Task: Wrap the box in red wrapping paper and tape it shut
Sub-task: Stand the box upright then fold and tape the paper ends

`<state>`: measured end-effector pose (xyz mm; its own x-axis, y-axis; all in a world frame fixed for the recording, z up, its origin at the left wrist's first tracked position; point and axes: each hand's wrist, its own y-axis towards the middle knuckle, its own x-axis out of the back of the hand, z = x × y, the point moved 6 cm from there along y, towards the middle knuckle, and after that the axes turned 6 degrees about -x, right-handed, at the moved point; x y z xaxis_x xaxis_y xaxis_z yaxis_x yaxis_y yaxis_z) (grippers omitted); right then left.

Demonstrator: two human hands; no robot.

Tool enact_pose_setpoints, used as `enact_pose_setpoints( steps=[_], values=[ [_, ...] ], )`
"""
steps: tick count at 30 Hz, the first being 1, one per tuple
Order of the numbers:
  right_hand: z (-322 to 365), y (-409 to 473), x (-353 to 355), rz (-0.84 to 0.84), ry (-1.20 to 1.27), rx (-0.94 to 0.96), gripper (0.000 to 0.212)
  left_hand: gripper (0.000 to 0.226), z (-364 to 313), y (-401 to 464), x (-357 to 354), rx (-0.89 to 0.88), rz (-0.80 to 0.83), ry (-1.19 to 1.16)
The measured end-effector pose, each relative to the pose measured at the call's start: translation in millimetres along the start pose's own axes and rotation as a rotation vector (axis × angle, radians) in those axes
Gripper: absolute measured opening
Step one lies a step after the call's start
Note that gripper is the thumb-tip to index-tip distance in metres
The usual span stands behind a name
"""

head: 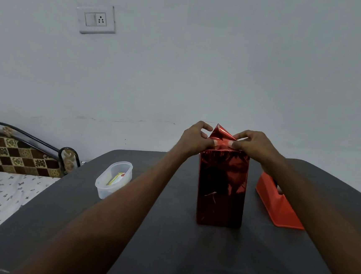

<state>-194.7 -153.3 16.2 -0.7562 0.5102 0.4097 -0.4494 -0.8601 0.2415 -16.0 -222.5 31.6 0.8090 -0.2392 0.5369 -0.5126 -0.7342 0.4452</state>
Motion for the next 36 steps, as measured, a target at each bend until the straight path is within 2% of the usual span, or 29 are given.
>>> enact_pose_setpoints(
  steps=[8,11,13,14,16,19,23,27,29,32,34,36],
  values=[
    [-8.1,1.5,-1.2,-0.028,0.127,-0.027,0.020,0.032,6.4,-0.8,6.7,0.035,-0.029,0.027],
    [-9.5,2.0,-1.0,-0.030,0.144,-0.022,0.021,0.019,-13.8,-0.7,27.5,-0.112,-0.222,0.201],
    [-9.2,1.9,-1.6,-0.039,0.147,-0.014,0.021,0.023,-40.3,-8.4,32.0,-0.278,-0.305,0.313],
    [-9.0,1.5,-1.8,-0.044,0.149,-0.011,0.020,0.025,-52.1,-13.7,26.7,-0.348,-0.293,0.365],
    [-8.5,0.7,-1.9,-0.048,0.166,-0.004,0.018,0.027,-64.7,-25.9,1.7,-0.441,-0.169,0.513],
    [-8.7,-1.5,-0.6,-0.059,0.172,0.018,0.017,0.028,-51.5,-42.8,-31.8,-0.468,-0.019,0.737],
    [-8.1,-4.2,-0.5,-0.063,0.159,0.030,0.015,0.046,-36.5,-47.7,-35.8,-0.510,-0.022,0.821],
    [-6.2,-5.9,0.5,-0.114,0.131,0.036,0.012,0.059,-37.5,-46.3,-40.1,-0.459,-0.007,0.844],
    [-12.3,-4.1,4.3,-0.210,0.125,-0.030,0.009,0.063,-35.9,-46.5,-40.2,-0.436,-0.028,0.852],
    [-34.1,-3.7,16.9,-0.335,0.165,-0.211,0.015,0.065,-35.0,-49.1,-42.4,-0.425,-0.063,0.847],
    [-45.5,-6.6,30.6,-0.398,0.017,-0.202,0.025,0.065,-35.3,-51.7,-44.2,-0.416,-0.085,0.831],
    [-53.6,-17.0,43.2,-0.426,-0.261,-0.169,0.024,0.065,-34.8,-52.5,-45.1,-0.398,-0.102,0.830]
  ],
)
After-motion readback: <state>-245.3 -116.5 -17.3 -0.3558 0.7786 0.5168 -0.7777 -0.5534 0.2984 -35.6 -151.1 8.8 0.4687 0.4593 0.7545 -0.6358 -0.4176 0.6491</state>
